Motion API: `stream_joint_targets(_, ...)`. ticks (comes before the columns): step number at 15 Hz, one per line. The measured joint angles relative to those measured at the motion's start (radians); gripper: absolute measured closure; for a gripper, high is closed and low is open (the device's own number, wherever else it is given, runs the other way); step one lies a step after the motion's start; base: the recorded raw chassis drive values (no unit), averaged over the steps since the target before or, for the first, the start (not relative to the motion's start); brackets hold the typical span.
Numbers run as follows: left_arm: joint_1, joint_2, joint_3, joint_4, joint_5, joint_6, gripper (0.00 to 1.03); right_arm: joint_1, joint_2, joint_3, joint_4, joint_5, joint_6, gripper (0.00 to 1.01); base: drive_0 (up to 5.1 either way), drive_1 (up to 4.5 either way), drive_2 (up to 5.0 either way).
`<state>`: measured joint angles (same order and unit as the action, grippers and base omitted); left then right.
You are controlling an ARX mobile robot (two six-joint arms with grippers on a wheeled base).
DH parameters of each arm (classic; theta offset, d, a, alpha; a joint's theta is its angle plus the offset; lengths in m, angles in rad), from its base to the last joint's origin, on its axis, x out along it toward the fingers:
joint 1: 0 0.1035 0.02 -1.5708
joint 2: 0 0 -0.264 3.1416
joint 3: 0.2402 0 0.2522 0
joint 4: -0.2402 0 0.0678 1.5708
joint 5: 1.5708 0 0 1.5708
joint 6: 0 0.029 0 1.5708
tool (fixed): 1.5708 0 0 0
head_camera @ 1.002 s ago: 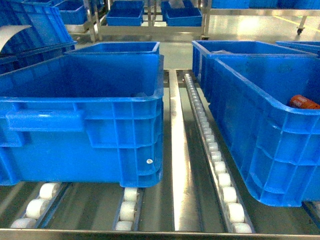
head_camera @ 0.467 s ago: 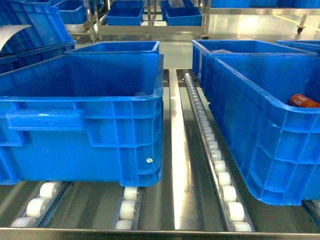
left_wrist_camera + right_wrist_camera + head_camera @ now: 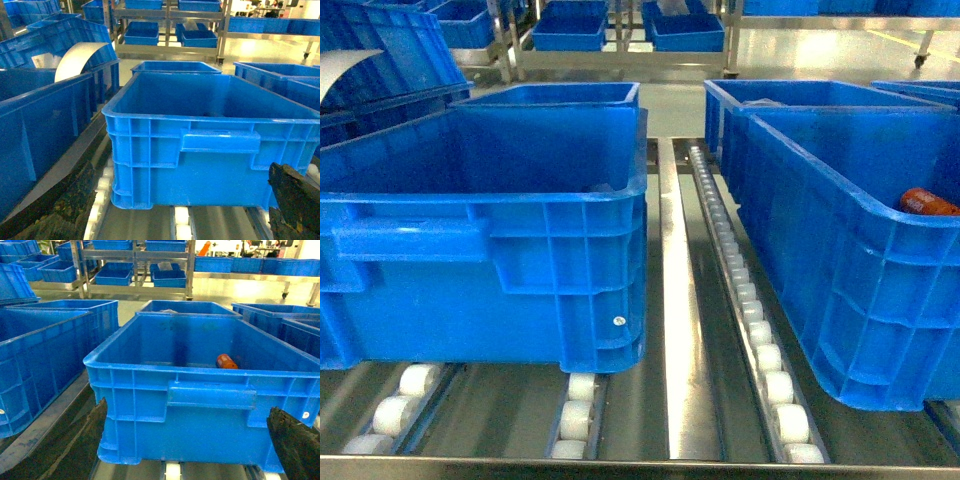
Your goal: Sort blue parts and orange caps into right shelf containers
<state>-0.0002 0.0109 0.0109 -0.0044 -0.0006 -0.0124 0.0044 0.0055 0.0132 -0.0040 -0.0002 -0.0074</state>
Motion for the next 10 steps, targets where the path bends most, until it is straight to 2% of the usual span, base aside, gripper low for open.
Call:
stream_joint_targets(1,0.0,0.0,0.0,0.0,0.0,0.001,0.05,0.0,0.0,0.0,0.0,0.0,0.0,0.04,0.0,0.0,0.0)
stream_joint_targets(10,0.0,0.0,0.0,0.0,0.0,0.001,0.05,0.0,0.0,0.0,0.0,0.0,0.0,0.03,0.0,0.0,0.0)
